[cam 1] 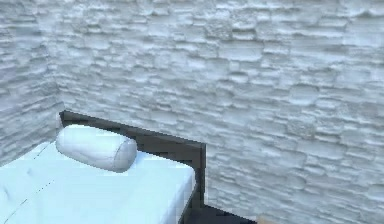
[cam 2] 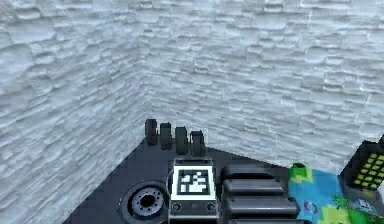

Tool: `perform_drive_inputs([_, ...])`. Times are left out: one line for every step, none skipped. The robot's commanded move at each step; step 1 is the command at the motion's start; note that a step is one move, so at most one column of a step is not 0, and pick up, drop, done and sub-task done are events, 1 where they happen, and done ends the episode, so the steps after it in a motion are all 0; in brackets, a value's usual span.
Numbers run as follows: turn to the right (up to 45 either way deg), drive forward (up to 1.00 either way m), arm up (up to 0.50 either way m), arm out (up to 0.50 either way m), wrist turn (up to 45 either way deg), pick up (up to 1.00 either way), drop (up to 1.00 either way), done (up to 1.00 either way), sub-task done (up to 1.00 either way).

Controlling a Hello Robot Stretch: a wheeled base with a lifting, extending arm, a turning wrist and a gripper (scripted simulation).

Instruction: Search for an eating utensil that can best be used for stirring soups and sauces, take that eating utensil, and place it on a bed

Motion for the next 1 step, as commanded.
perform_drive_inputs([0.0, 0.10, 0.00, 0.00, 0.0, 0.00, 0.00, 0.00, 0.00])
